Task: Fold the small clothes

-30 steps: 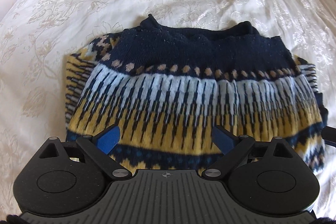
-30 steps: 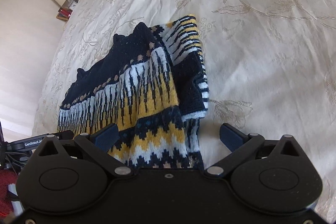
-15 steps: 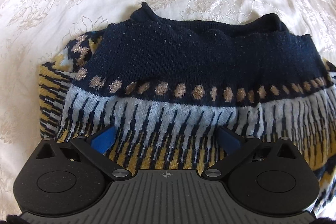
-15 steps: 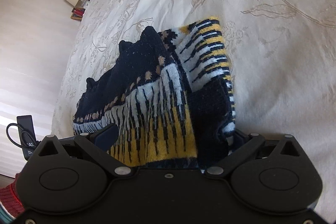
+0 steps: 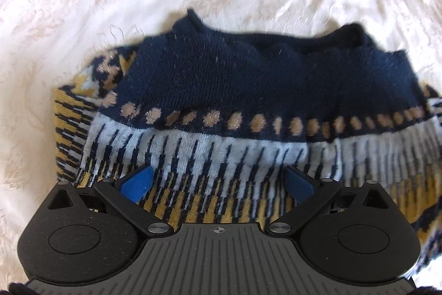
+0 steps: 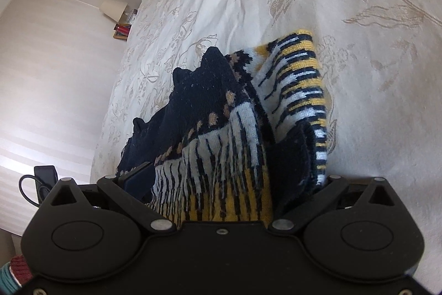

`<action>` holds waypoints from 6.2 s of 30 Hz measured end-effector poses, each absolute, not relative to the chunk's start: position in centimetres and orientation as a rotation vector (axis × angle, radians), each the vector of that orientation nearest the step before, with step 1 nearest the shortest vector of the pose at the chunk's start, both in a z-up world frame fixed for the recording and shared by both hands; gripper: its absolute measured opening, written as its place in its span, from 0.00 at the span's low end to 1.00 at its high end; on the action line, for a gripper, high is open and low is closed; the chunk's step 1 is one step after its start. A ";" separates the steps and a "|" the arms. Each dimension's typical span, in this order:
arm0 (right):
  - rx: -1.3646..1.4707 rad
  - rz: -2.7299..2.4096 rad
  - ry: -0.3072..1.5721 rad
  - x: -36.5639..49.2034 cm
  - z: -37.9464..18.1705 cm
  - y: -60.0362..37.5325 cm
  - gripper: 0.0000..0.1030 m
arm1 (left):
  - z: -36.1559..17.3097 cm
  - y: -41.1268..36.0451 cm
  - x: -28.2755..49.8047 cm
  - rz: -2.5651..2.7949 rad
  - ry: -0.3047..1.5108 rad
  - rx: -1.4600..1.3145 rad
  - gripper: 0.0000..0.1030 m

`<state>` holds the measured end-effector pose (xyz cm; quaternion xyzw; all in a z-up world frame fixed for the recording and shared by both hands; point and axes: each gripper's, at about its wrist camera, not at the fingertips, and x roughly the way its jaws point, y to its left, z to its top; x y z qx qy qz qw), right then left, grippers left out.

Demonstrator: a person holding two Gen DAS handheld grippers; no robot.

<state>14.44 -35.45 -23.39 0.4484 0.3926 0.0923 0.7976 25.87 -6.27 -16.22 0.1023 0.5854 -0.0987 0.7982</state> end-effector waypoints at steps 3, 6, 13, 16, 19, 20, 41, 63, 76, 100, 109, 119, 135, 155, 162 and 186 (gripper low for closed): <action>0.959 0.210 0.837 14.4 -23.4 -35.5 1.00 | -14.7 -7.0 24.5 -0.236 1.221 0.219 0.97; 0.966 0.218 0.838 14.3 -23.5 -35.5 1.00 | -14.1 -8.1 23.1 -0.264 1.204 0.238 0.97; 0.980 0.238 0.869 14.1 -23.3 -35.8 1.00 | -16.7 -8.3 23.6 -0.237 1.279 0.221 1.00; 0.988 0.233 0.887 14.0 -23.1 -35.6 1.00 | -16.6 -8.5 24.5 -0.242 1.289 0.227 1.00; 0.989 0.221 0.907 14.0 -22.8 -35.3 1.00 | -15.2 -7.9 24.7 -0.251 1.256 0.204 0.98; 0.981 0.214 0.912 14.0 -22.7 -35.1 0.97 | -14.5 -7.5 24.4 -0.251 1.237 0.196 0.97; 0.653 0.018 0.977 15.6 -12.3 -25.1 0.30 | -7.9 9.1 18.0 -0.185 1.186 0.018 0.97; 0.363 0.055 1.145 23.8 -14.0 -3.2 0.39 | -8.4 21.6 17.7 -0.158 1.234 -0.067 0.97; 0.404 0.182 0.954 20.5 -10.1 -2.7 0.60 | -7.5 20.2 20.5 -0.236 1.212 -0.042 0.97; -0.624 0.229 0.872 11.4 -15.9 8.8 0.36 | -6.7 15.1 26.4 -0.453 1.333 -0.252 0.97; -0.194 0.157 0.826 11.9 -11.7 3.4 0.20 | -8.7 12.4 27.5 -0.567 1.438 -0.366 0.98; -0.127 0.177 0.837 11.7 -11.9 2.9 0.16 | -11.8 9.3 30.8 -0.542 1.417 -0.418 0.96; -0.032 0.189 0.799 11.0 -10.8 2.1 0.16 | -8.3 10.7 31.5 -0.537 1.258 -0.355 0.16; 0.020 0.448 0.951 12.4 -14.8 3.7 0.57 | -12.3 12.8 32.8 -0.453 1.284 -0.177 0.47; 0.195 0.295 0.866 10.4 -12.9 -2.5 0.71 | -9.3 14.8 30.7 -0.456 1.178 -0.200 0.60; 0.722 0.013 0.913 17.7 -18.8 -18.1 0.85 | -14.2 12.1 22.7 -0.547 1.336 -0.226 0.77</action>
